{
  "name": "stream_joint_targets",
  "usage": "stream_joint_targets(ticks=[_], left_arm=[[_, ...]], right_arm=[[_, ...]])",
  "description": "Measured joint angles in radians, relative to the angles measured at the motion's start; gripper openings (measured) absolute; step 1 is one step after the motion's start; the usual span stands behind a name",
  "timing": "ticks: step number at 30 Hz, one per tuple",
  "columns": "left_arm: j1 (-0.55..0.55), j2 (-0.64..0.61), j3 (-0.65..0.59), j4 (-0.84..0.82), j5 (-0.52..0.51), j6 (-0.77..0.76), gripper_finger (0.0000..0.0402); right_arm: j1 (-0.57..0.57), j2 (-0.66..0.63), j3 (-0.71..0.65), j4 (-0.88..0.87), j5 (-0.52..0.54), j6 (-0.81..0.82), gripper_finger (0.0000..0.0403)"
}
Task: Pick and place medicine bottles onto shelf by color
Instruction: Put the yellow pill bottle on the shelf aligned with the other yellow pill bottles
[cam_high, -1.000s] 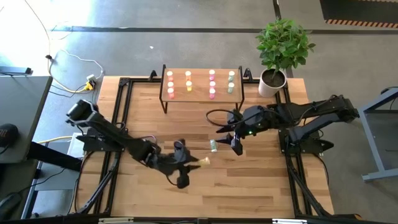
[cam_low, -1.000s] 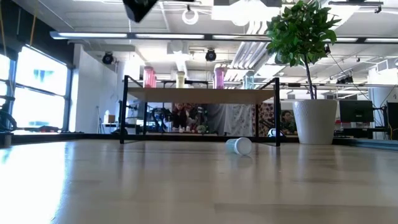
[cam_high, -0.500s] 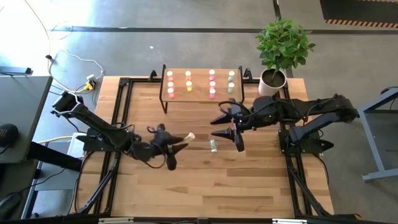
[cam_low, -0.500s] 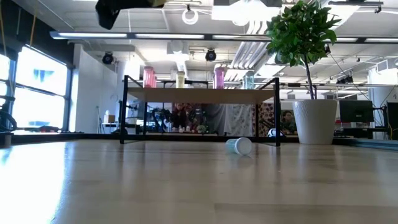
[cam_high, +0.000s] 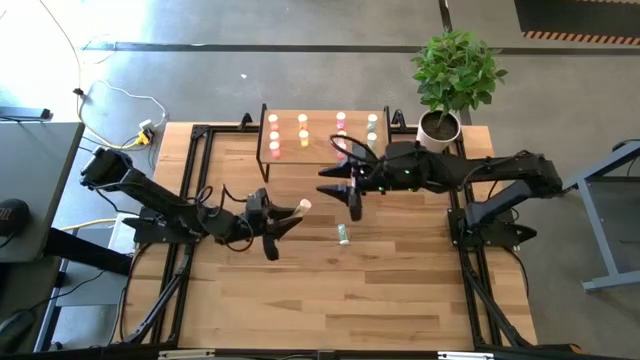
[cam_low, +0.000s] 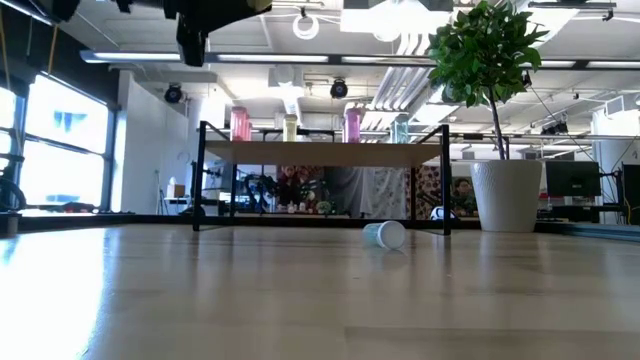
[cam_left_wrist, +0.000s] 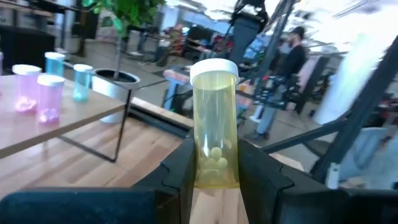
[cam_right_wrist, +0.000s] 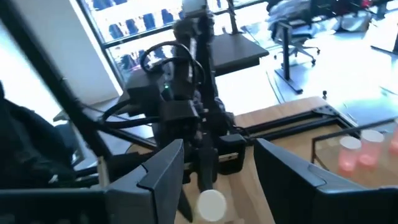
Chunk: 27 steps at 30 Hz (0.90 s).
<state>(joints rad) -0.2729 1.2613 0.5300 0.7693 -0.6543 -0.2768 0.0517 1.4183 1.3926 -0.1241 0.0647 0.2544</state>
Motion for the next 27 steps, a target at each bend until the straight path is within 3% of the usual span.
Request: stream_joint_targets(ticks=[11, 17, 21, 27], left_arm=[[0.257, -0.007, -0.106, 0.239, 0.411, -0.053, 0.009], [0.399, -0.007, -0.109, 0.292, 0.61, -0.117, 0.009], [0.471, -0.007, -0.109, 0.324, 0.689, -0.183, 0.009], [0.534, -0.007, -0.109, 0.345, 0.737, -0.257, 0.009]], right_arm=[[-0.142, 0.065, -0.001, 0.06, -0.103, 0.111, 0.0187], [-0.208, 0.1, -0.001, 0.128, -0.222, 0.219, 0.0187], [-0.231, 0.117, -0.001, 0.139, -0.24, 0.316, 0.0187], [-0.235, 0.134, -0.001, 0.146, -0.238, 0.264, 0.0187]])
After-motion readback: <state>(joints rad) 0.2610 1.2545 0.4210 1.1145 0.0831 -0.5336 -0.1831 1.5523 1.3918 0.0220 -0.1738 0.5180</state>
